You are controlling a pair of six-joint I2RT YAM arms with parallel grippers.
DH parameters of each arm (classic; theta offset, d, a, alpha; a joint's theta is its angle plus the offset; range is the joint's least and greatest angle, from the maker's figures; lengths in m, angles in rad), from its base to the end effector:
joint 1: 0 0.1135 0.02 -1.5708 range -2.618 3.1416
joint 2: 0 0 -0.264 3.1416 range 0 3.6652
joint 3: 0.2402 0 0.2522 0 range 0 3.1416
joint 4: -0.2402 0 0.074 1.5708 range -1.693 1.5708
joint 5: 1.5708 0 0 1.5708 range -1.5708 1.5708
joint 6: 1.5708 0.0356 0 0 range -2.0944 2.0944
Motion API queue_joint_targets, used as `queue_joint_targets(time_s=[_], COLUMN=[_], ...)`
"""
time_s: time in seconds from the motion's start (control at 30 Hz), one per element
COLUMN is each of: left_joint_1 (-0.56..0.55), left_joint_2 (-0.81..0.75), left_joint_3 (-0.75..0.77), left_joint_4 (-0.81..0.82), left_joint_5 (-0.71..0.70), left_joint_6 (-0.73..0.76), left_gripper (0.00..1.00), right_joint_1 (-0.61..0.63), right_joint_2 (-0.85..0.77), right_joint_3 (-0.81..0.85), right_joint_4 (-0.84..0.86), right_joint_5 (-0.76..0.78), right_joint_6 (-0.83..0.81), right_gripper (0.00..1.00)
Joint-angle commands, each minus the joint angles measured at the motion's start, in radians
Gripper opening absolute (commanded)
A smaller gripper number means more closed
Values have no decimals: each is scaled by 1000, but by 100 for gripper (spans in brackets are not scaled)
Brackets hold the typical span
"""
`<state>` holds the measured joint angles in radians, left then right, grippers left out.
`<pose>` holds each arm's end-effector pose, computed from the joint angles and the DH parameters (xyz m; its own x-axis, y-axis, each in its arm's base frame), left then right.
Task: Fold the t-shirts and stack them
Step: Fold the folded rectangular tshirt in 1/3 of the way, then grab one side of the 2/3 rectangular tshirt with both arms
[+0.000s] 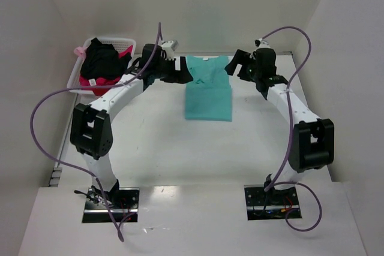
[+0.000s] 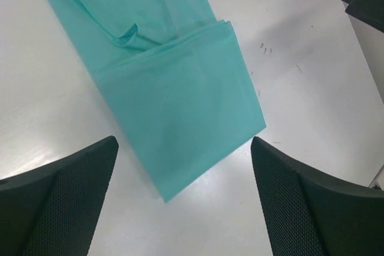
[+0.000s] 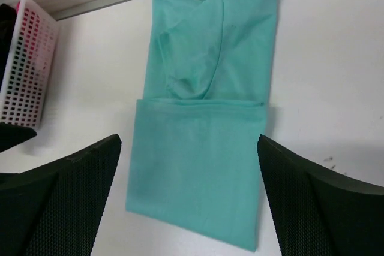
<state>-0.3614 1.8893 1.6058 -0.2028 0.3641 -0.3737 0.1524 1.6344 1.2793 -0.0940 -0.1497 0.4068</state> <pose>0.4159 -0.1708 0.3032 -0.6351 -0.1246 -0.7623 0.4222 0.7704 -0.4777 0.3804 0.0638 0.3006 -0.5060 0.3181 -0.8017 -0.0900 0.9049 0.4159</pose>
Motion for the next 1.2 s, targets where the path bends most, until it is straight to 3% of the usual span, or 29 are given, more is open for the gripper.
queue_joint_targets(time_s=[0.0,0.23,0.47,0.67,0.97,1.17], left_joint_1=[-4,-71,-105,-105,-105,-105], left_joint_2=[-77,-113,-124,-85,0,22], left_joint_3=[-139,-352,-440,-460,-449,-420], left_joint_4=[22,-7,28,86,140,149], left_joint_5=[4,-8,-34,-25,-34,-53], left_joint_6=[-36,-85,-134,-197,-228,-228], left_gripper=[99,99,99,97,92,90], right_joint_1=[1,1,12,21,21,21], right_joint_2=[-59,-199,-208,-121,-79,-29], right_joint_3=[-106,-371,-446,-457,-475,-466], right_joint_4=[-78,-90,-78,-56,-29,-7], right_joint_5=[31,9,18,-5,-14,-36], right_joint_6=[27,115,136,145,145,145], right_gripper=[100,100,99,87,61,57])
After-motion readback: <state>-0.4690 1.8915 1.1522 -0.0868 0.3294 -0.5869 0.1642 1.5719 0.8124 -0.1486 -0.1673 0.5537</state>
